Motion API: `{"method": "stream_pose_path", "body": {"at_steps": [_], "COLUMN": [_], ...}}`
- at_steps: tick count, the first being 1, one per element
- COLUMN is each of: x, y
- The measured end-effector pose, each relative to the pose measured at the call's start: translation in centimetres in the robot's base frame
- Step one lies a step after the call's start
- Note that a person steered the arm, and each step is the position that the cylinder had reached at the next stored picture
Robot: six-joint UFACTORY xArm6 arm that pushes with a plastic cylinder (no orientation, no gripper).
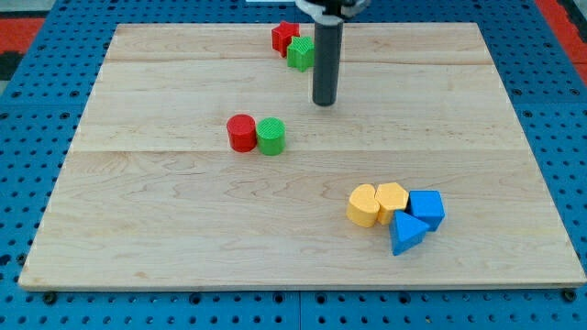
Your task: Push the red circle to the center left
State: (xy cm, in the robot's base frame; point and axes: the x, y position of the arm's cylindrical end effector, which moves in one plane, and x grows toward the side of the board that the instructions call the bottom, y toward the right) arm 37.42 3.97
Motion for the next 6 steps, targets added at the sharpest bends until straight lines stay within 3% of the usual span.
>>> {"method": "stream_pose_path", "body": {"at_steps": [2,3,4,5,6], "x": [7.0,5.5,1.1,-1.0,0.0], "y": [-3.1,-8.8,-19.9,-25.9,-25.9]}}
